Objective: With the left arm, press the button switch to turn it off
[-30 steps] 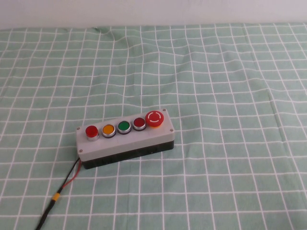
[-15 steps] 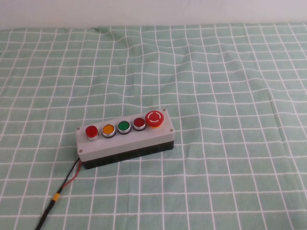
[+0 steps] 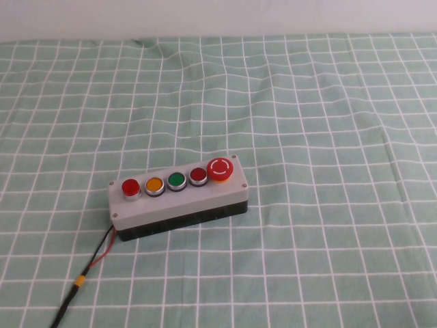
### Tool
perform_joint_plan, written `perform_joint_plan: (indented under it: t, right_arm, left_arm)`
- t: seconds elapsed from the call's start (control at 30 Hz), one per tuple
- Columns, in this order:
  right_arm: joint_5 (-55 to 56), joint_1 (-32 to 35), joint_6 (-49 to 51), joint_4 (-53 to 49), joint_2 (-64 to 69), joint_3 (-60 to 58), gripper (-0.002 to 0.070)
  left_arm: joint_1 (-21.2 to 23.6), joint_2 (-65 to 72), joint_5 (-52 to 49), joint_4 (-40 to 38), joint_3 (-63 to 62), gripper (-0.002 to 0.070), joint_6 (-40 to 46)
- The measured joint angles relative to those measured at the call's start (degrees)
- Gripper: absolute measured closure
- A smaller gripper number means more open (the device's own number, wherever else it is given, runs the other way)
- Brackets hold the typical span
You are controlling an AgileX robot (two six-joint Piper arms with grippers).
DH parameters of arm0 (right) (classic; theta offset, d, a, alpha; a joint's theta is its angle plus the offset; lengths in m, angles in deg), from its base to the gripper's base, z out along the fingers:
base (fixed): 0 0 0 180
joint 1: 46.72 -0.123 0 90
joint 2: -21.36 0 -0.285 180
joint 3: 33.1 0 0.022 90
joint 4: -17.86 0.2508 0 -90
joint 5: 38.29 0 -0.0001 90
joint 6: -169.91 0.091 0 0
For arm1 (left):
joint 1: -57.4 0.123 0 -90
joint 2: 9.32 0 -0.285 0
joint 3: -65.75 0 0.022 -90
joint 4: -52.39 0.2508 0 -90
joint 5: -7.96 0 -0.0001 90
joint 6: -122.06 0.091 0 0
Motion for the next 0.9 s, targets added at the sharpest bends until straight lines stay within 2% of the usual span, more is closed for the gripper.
perform_joint_plan:
  t: [0.17,0.27,0.63,0.9]
  right_arm:
    - [0.0,0.0,0.0,0.0,0.0,0.0,0.0692]
    - [0.0,0.0,0.0,0.0,0.0,0.0,0.0692]
    - [0.0,0.0,0.0,0.0,0.0,0.0,0.0692]
    - [0.0,0.0,0.0,0.0,0.0,0.0,0.0692]
  left_arm:
    - [0.0,0.0,20.3,2.1,10.0,0.0678,0.1]
    - [0.0,0.0,24.6,1.9,16.4,0.0678,0.1]
    - [0.0,0.0,25.2,-2.3,35.0,0.0678,0.2]
    - [0.0,-0.4,21.1,-4.9,37.8,0.0678,0.2]
